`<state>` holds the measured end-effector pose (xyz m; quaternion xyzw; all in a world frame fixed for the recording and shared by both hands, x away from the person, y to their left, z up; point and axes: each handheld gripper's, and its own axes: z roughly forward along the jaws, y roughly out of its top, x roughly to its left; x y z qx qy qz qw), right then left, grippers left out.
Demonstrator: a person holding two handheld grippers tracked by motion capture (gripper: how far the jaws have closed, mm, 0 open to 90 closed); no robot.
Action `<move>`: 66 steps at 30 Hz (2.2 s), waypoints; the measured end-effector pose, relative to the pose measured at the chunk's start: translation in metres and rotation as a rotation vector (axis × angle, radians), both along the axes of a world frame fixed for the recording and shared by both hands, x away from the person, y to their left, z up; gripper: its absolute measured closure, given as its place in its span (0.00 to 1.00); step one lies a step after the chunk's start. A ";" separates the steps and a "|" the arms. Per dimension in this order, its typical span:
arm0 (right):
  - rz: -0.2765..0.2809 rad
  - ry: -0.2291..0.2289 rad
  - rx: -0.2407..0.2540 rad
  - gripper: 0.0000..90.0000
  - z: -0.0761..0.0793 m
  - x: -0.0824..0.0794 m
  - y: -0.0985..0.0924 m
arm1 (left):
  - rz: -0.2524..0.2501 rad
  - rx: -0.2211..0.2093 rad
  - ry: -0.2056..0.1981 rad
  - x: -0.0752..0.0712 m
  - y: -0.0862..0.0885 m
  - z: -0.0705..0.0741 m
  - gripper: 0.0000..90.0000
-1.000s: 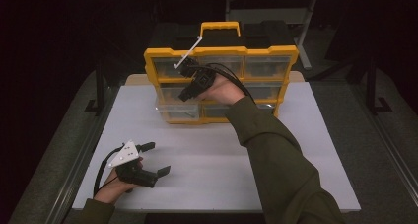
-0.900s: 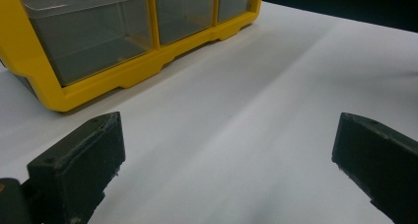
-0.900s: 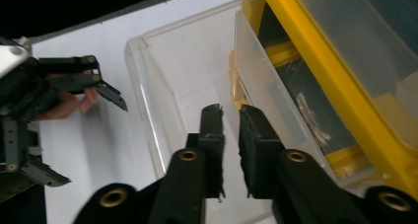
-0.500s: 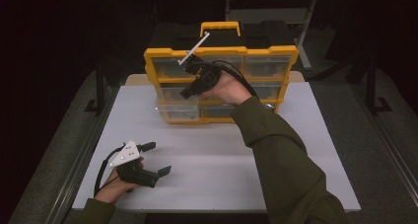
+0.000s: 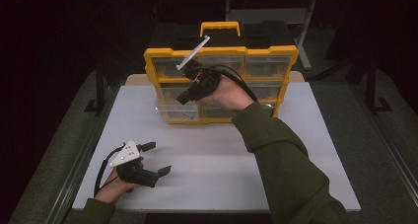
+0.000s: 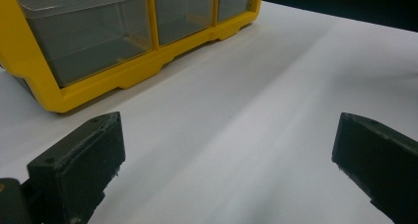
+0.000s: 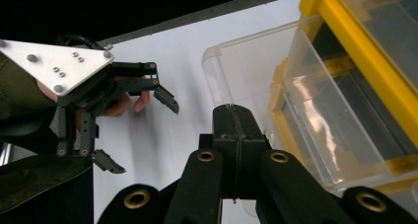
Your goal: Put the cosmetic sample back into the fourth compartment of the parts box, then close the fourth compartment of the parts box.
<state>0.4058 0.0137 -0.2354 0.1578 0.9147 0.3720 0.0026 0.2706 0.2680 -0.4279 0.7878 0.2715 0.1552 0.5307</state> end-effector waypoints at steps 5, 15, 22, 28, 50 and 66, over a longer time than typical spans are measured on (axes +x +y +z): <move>0.010 0.004 0.007 0.99 -0.002 -0.002 0.002 | -0.002 -0.003 -0.003 0.000 0.001 0.000 0.00; 0.039 0.021 0.013 0.99 -0.012 -0.007 0.011 | 0.004 -0.013 0.000 0.002 0.004 -0.001 0.00; 0.056 0.013 0.000 0.99 -0.016 -0.014 0.015 | -0.003 -0.007 -0.007 0.001 0.001 0.001 0.00; 0.052 0.017 -0.011 0.99 -0.020 -0.013 0.016 | -0.006 -0.009 -0.008 0.000 0.000 0.001 0.00; 0.018 -0.005 -0.027 1.00 -0.029 -0.001 0.017 | -0.007 -0.008 -0.008 0.000 0.000 0.001 0.00; -0.006 -0.018 -0.021 1.00 -0.029 0.009 0.018 | -0.001 -0.020 -0.001 -0.001 0.000 0.000 0.00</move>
